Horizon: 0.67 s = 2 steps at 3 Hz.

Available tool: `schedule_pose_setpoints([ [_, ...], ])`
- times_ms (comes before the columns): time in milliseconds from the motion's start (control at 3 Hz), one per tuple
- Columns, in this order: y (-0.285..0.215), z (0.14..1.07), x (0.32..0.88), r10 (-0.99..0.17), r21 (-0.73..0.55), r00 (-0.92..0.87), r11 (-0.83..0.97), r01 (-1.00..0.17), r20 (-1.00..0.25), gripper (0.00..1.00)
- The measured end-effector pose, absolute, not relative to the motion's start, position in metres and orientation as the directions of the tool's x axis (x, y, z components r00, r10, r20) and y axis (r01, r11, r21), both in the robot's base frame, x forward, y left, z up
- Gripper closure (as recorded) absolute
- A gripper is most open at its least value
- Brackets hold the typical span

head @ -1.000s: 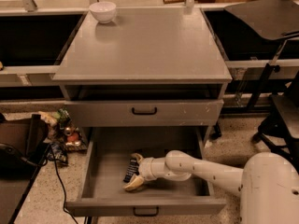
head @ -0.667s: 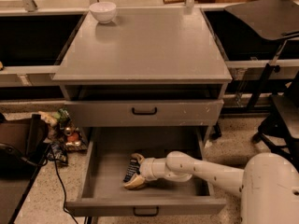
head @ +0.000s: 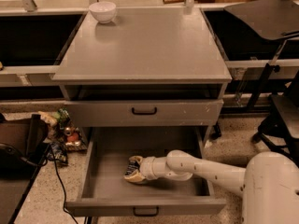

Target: Pick rxbar blueberry from middle drawer and place on counter

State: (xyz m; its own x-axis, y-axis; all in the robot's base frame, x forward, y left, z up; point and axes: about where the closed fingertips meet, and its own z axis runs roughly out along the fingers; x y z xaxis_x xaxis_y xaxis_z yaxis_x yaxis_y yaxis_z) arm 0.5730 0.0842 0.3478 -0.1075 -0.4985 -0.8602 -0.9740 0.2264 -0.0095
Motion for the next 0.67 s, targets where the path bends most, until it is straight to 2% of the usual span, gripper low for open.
schedule_pose_setpoints([
  [333,0.072,0.358,0.573,-0.489,-0.064,-0.062,0.237,-0.970,-0.870,0.99],
  [667,0.049,0.391,0.576,-0.458,-0.152,0.025,0.243,-0.958,-0.888,1.00],
])
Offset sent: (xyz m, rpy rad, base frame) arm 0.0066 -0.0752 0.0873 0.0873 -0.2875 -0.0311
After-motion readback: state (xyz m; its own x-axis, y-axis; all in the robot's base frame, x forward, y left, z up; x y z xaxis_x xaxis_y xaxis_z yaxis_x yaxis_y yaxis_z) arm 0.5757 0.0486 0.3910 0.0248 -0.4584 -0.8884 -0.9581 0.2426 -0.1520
